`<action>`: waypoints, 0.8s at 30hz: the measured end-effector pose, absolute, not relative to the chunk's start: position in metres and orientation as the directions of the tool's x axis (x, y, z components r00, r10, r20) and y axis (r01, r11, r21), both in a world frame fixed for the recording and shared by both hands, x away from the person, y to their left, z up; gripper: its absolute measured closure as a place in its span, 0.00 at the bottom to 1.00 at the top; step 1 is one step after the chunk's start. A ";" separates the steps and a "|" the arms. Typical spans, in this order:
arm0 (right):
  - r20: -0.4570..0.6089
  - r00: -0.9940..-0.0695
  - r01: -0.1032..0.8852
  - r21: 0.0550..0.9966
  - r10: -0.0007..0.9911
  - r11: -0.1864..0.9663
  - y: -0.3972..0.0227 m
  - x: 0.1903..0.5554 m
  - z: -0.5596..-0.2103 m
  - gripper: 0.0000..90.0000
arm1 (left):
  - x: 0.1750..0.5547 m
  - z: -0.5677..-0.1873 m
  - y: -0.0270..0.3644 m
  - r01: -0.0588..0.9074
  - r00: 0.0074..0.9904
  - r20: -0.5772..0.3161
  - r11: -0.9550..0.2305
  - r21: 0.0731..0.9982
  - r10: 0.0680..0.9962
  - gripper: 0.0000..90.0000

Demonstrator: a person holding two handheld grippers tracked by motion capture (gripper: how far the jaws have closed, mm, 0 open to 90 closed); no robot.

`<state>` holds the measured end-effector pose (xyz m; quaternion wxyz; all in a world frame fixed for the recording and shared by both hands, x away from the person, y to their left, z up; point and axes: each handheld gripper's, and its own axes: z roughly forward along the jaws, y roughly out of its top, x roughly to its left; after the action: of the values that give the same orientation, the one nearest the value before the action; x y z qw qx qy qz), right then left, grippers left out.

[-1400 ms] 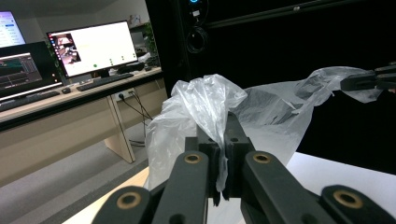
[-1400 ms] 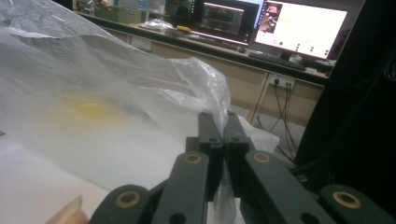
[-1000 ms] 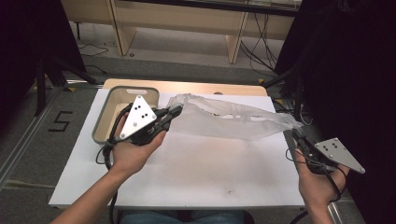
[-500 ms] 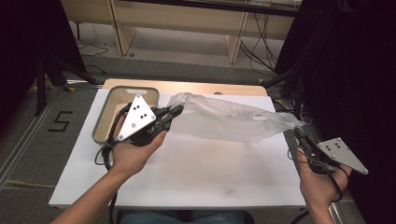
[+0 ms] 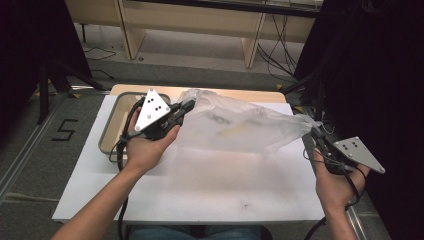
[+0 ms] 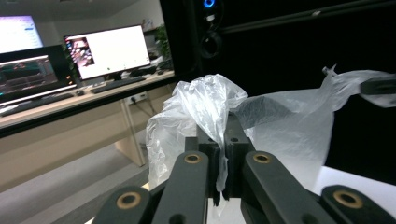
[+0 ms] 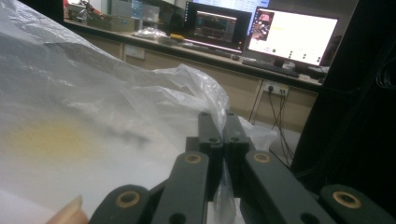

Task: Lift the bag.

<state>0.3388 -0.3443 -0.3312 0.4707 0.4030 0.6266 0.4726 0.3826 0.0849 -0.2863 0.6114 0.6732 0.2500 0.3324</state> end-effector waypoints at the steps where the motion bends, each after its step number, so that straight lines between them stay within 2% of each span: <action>1: -0.209 -0.231 0.060 0.972 0.950 0.228 -0.343 0.343 -0.332 1.00 | 0.387 -0.286 0.085 -0.065 0.649 0.139 -0.128 0.990 0.748 0.99; 6: -0.204 -0.229 0.072 0.972 0.952 0.226 -0.333 0.367 -0.338 1.00 | 0.412 -0.291 0.085 -0.031 0.623 0.127 -0.139 0.990 0.772 0.99; 11: -0.212 -0.230 0.092 0.967 0.950 0.239 -0.320 0.386 -0.346 1.00 | 0.429 -0.302 0.083 -0.014 0.594 0.151 -0.178 0.984 0.790 0.98; 24: -0.228 -0.249 0.168 0.947 0.941 0.274 -0.297 0.416 -0.376 1.00 | 0.466 -0.338 0.077 0.070 0.552 0.146 -0.220 0.973 0.821 0.98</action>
<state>0.4161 -0.2969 -0.3763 0.4468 0.4196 0.6612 0.4325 0.4659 0.0766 -0.3379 0.5368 0.6983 0.3190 0.3500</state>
